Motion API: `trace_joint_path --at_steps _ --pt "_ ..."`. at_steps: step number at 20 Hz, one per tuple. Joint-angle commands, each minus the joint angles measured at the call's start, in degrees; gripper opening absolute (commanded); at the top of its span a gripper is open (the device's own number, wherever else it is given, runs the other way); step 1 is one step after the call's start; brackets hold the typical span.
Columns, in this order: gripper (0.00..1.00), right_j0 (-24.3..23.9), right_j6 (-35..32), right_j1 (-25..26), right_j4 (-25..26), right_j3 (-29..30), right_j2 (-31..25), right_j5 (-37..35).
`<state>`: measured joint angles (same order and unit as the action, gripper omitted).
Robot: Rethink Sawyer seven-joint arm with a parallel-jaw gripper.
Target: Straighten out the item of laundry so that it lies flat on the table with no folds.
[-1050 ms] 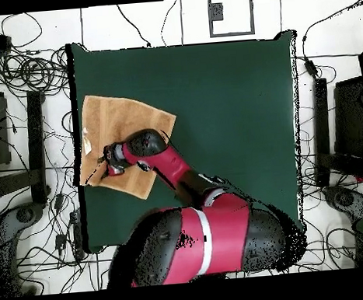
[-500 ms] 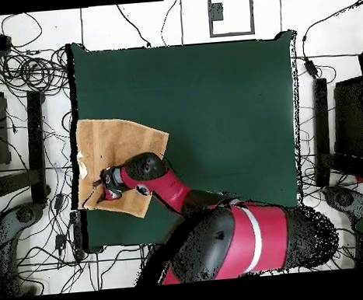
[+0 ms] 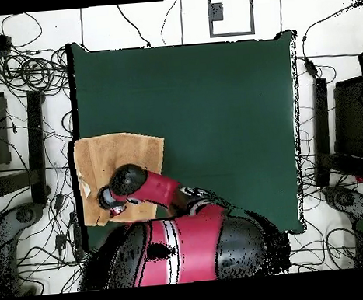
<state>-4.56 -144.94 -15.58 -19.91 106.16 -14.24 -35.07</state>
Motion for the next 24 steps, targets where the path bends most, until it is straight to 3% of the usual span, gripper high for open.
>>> trace_joint_path --at_steps 1,9,15,24 --pt "1.0 20.5 -4.6 12.4 17.6 -26.0 24.8 0.7" --pt "1.0 31.7 -17.6 20.9 32.6 -38.7 37.9 2.1" --pt "1.0 34.3 -22.3 23.7 33.2 -40.7 40.9 2.2" --pt "1.0 35.6 -22.7 25.1 29.3 -40.6 43.4 3.0"
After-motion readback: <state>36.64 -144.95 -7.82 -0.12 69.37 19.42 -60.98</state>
